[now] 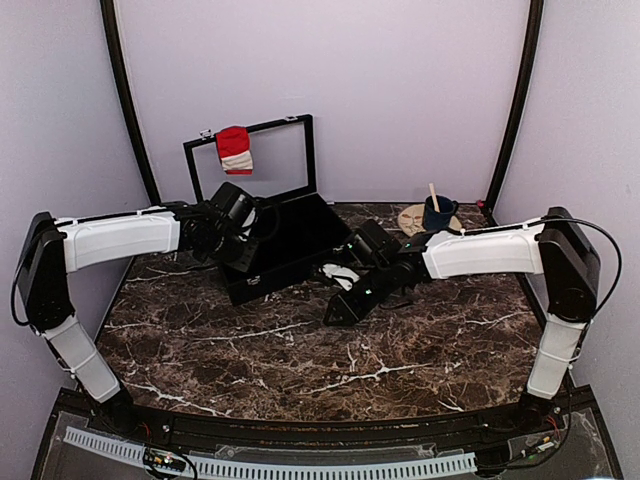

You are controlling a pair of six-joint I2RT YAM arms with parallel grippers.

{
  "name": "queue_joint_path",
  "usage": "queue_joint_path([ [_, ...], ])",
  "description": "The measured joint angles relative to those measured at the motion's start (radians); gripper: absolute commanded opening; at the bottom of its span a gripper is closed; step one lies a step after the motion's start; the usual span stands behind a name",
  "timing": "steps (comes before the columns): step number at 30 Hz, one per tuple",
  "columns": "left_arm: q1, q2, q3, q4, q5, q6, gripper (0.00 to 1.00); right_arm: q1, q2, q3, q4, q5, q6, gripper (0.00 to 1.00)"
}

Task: Roll the socks
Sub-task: Place the sock in the storage box.

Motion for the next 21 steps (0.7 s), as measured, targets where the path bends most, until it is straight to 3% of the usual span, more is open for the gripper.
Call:
queue_joint_path([
  [21,0.092,0.155,0.032,-0.004,0.102,-0.065,0.0,0.0,0.0,0.019,0.002,0.014,-0.009,0.36],
])
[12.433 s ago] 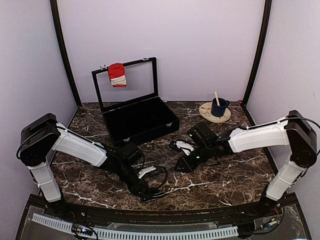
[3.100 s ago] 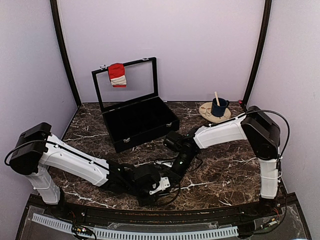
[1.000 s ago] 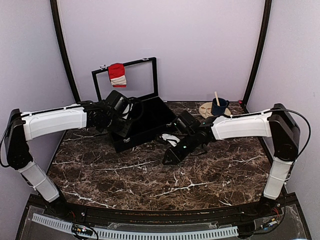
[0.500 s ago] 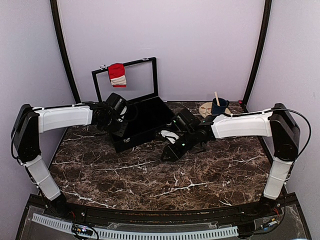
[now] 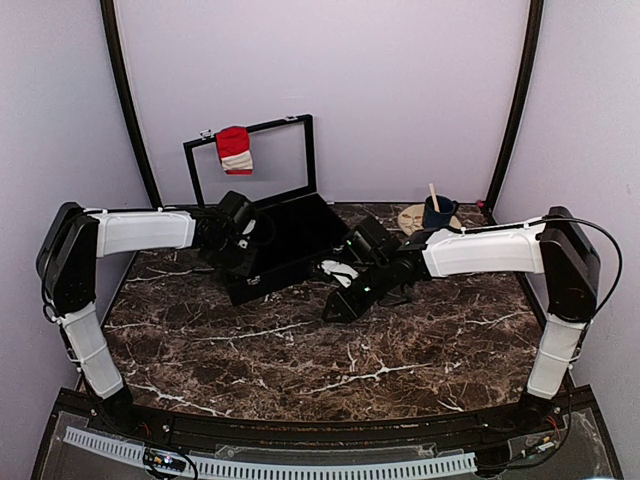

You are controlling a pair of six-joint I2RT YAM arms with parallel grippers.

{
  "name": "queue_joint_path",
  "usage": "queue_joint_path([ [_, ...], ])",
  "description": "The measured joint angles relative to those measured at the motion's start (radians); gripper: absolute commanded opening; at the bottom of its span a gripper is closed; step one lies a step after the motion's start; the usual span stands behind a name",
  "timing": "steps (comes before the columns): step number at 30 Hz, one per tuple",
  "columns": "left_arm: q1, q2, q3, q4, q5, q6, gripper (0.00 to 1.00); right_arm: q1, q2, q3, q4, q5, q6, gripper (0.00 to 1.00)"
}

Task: Roll the socks
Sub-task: Place the sock in the storage box.

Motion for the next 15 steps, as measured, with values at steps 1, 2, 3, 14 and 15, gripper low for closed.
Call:
queue_joint_path([
  [1,0.002,0.005,0.005,-0.002,0.004,-0.006,0.0,0.0,0.0,0.0,0.0,0.0,0.0,0.36],
  [2,0.004,0.009,0.011,-0.004,0.006,-0.013,0.0,0.0,0.0,0.0,0.0,0.0,0.0,0.36],
  [3,0.007,0.014,0.02,-0.012,0.01,-0.02,0.0,0.0,0.0,0.0,0.0,0.0,-0.001,0.36],
  [14,0.04,0.076,0.055,-0.089,0.046,-0.098,0.0,0.0,0.0,0.0,0.0,0.0,-0.004,0.36],
  [15,0.047,0.08,0.057,-0.093,0.051,-0.106,0.0,0.0,0.0,0.0,0.0,0.0,-0.004,0.36],
])
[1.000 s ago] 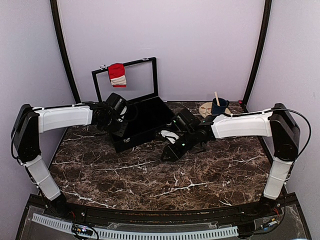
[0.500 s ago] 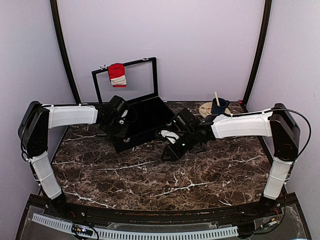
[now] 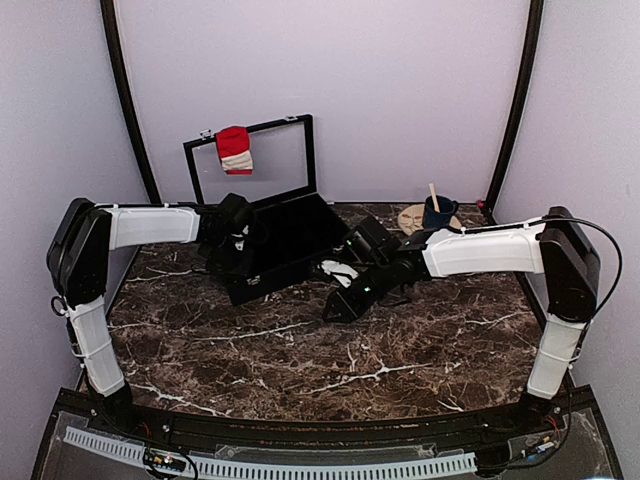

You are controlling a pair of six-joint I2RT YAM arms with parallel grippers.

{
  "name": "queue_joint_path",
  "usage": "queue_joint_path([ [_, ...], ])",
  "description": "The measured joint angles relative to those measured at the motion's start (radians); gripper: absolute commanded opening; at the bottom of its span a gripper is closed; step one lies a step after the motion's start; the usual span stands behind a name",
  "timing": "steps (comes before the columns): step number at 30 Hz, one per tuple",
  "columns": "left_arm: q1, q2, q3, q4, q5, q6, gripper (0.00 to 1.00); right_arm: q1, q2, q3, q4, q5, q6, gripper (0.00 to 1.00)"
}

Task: Roll the socks
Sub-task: Place the sock in the storage box.

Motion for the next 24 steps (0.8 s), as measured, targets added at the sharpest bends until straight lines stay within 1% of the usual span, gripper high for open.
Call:
queue_joint_path([
  [6,0.018,0.01,0.021,-0.021,0.035,-0.027,0.0,0.0,0.002,0.0,0.0,0.0,-0.003,0.36],
  [15,0.033,0.08,0.094,-0.066,0.081,-0.039,0.0,0.0,0.008,0.0,0.001,0.001,-0.012,0.36],
  [24,0.034,0.116,0.135,-0.107,0.096,-0.04,0.0,-0.005,0.014,0.0,0.009,0.0,-0.017,0.36],
])
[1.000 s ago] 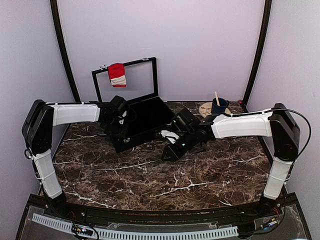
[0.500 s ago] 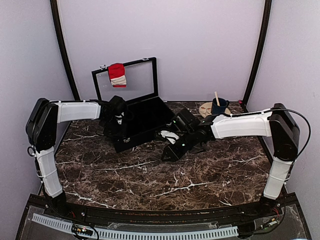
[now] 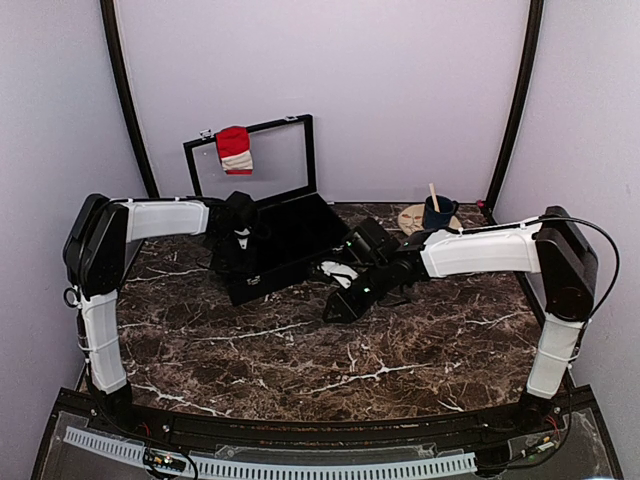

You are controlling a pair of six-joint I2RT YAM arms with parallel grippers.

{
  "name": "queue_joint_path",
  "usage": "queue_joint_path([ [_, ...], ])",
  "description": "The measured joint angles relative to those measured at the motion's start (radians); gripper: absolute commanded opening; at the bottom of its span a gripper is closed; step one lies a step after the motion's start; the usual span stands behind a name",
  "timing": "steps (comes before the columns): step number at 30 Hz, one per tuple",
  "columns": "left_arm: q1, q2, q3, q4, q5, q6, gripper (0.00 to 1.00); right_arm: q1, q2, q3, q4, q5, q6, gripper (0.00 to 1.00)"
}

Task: Roll the socks
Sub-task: Place the sock in the storage box.

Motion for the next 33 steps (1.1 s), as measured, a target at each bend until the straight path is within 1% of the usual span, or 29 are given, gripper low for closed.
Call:
queue_joint_path([
  [17,0.003,0.037,0.045,-0.062,0.006,-0.003,0.01,-0.008,0.008,-0.013,0.044,-0.022,-0.004,0.36],
  [21,0.003,0.04,0.05,-0.067,0.005,-0.007,0.17,-0.014,0.011,-0.016,0.044,-0.024,-0.006,0.36],
  [25,0.003,0.043,0.059,-0.063,0.006,-0.029,0.3,-0.02,0.013,-0.016,0.044,-0.026,-0.009,0.36],
  [26,0.003,0.043,0.062,-0.06,0.006,-0.032,0.32,-0.021,0.015,-0.016,0.044,-0.027,-0.009,0.36],
  [33,0.003,0.043,0.069,-0.059,0.009,-0.034,0.37,-0.022,0.024,-0.015,0.043,-0.028,-0.01,0.36],
])
